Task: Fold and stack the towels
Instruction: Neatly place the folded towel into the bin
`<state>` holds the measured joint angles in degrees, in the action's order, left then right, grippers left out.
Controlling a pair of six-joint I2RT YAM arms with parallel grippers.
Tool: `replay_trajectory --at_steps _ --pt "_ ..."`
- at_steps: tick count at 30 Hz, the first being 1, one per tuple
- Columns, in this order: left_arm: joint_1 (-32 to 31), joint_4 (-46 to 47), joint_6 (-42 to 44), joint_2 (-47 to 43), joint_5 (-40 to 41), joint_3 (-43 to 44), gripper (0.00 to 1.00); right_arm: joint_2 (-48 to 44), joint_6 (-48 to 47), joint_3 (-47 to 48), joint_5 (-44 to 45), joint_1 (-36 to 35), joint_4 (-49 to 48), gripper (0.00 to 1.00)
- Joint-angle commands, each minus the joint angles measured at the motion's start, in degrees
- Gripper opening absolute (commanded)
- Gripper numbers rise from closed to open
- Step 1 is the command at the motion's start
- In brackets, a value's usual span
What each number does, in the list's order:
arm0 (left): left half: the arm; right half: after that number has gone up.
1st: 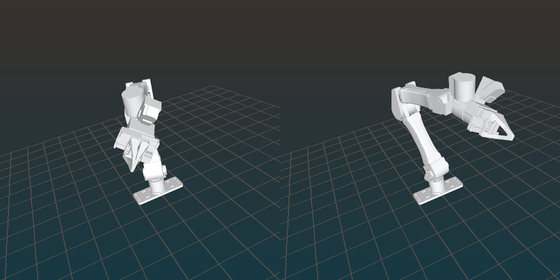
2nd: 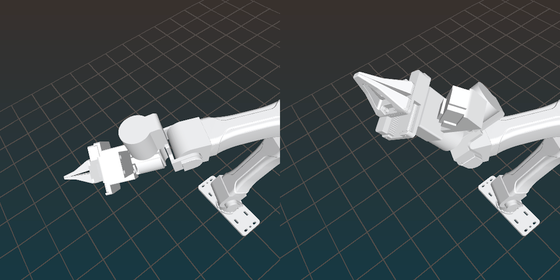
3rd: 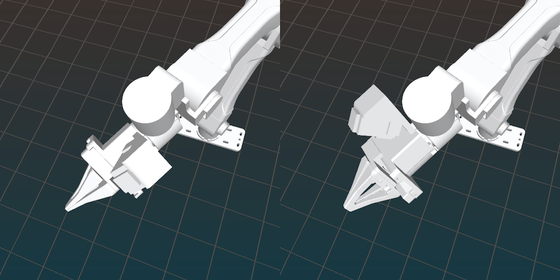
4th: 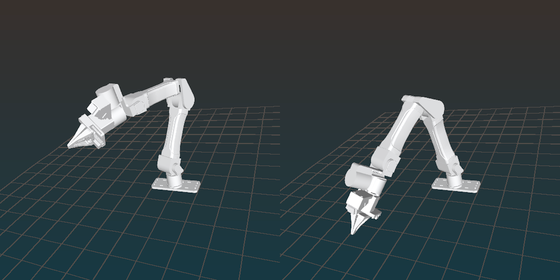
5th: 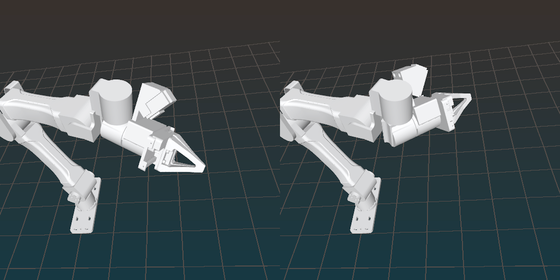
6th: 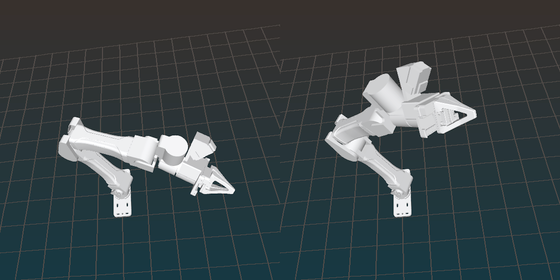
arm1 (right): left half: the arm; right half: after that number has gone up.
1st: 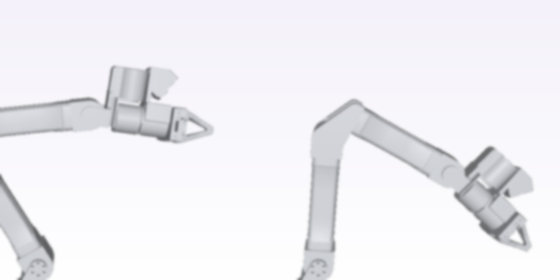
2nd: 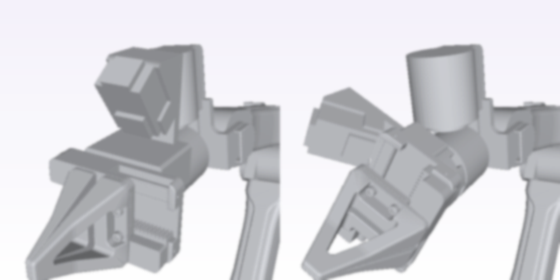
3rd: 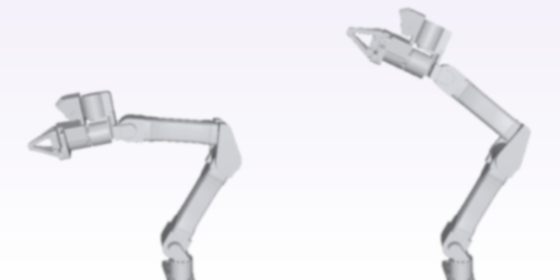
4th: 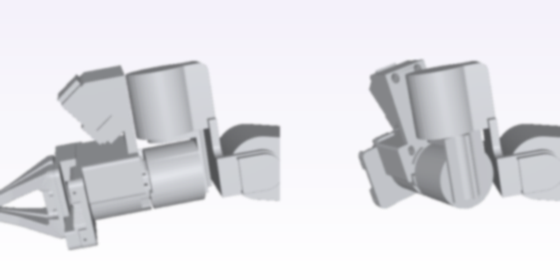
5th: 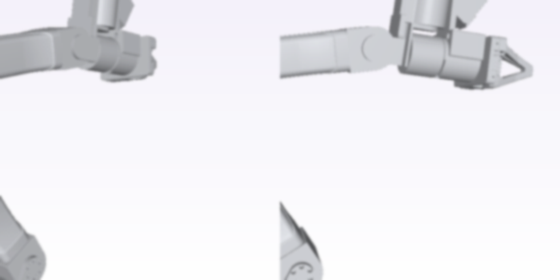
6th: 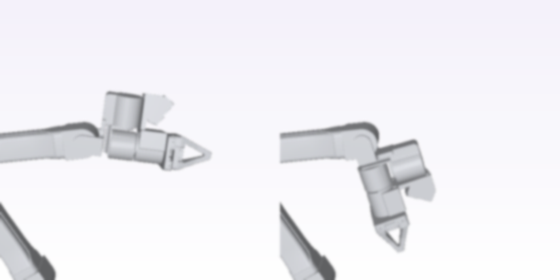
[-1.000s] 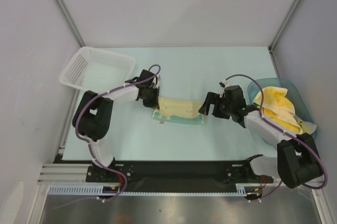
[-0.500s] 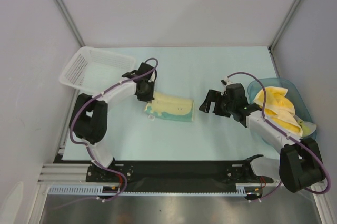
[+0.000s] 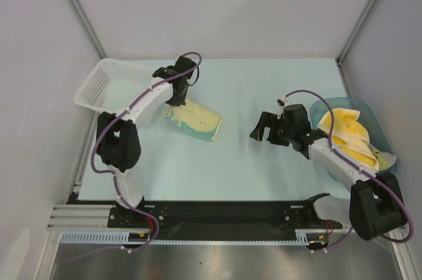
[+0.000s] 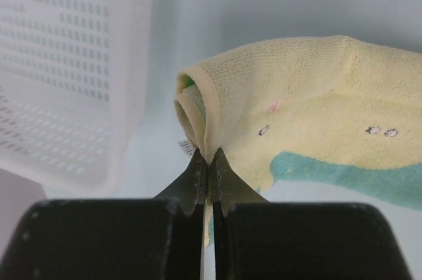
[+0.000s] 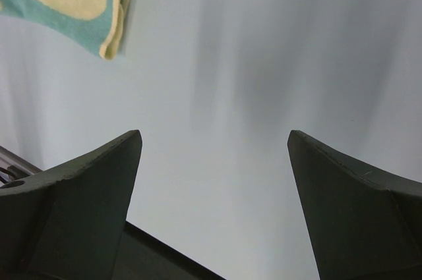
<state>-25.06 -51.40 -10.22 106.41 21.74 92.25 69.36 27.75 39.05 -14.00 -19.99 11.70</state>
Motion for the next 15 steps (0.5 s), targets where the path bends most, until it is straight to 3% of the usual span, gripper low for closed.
replay_trajectory --at_steps 1,7,15 --pt "1.8 -5.7 4.2 2.1 8.0 7.8 0.0 0.2 -1.0 2.4 -0.4 0.5 -1.3 0.99" --pt "5.5 -9.2 7.2 5.6 14.6 17.3 0.0 2.9 -2.0 3.5 -0.9 1.3 -2.0 0.99" --pt "13.2 -3.7 14.3 8.4 15.8 23.8 0.0 5.6 -2.6 4.1 -1.8 2.0 -3.2 0.99"
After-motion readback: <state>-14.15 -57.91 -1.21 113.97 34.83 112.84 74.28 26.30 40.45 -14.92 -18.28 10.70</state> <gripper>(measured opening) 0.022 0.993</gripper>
